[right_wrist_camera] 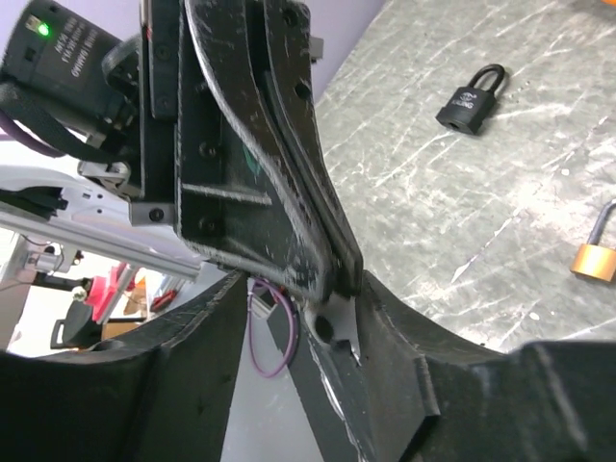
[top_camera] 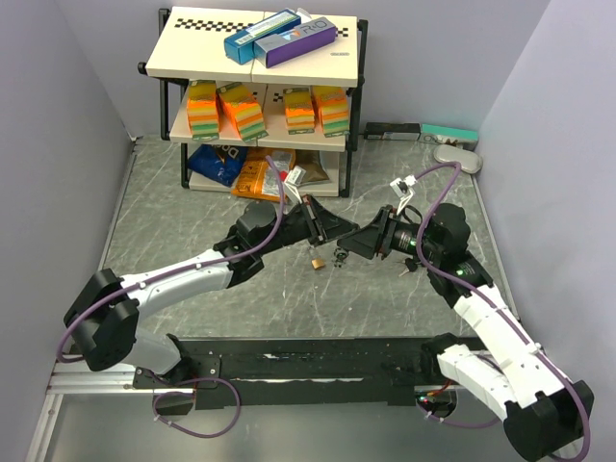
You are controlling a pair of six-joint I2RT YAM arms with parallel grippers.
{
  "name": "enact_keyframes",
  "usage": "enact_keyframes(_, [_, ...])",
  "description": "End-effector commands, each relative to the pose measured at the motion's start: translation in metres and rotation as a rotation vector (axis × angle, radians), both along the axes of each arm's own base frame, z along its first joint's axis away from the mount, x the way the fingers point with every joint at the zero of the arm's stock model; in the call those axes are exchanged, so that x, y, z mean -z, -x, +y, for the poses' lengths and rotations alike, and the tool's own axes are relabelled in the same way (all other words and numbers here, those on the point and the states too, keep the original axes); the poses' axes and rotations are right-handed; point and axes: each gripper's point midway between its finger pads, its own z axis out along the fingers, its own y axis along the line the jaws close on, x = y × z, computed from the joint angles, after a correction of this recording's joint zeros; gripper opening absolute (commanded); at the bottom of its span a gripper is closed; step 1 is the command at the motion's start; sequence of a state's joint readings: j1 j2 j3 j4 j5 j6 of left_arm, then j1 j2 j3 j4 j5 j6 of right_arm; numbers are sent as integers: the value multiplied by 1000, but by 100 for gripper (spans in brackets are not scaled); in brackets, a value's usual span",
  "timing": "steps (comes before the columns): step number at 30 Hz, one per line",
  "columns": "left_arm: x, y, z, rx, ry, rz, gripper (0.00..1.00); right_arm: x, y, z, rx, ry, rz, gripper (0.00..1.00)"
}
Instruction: Unlock with the key
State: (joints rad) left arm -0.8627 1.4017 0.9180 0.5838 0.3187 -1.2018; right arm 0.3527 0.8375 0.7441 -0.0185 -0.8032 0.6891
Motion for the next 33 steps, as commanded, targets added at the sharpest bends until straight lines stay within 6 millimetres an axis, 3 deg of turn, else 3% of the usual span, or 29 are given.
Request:
enact_keyframes(1, [-24,11,-6,43,69,-46,1,-16,0,3,-15,-54,-47,50])
enact_keyframes(7, [-25,11,-9,35,74,-44,1,-15,-1,4,-14,-84,-16,42])
enact_keyframes(15, [-33,4,-9,-20,80,-73,1,-16,-3,5,-7,-96,-8,39])
enact_keyframes(18, [-32,5,-11,-10,86,-70,1,-16,-4,5,-10,-102,-1,31])
enact_keyframes(21, [-32,4,-13,-6,76,-71,1,-15,-4,5,-3,-97,2,18])
enact_keyframes(22, [-30,4,-14,-4,68,-71,1,-15,-4,5,-3,-97,4,9])
enact_keyframes(25, [-25,4,-17,5,48,-57,2,-13,-4,4,2,-91,19,0])
enact_keyframes(28, [-23,4,-17,7,42,-47,16,-11,-1,5,-11,-79,34,0])
enact_keyframes(33, [-25,2,-14,-7,26,-55,49,-8,0,4,-23,-44,51,0])
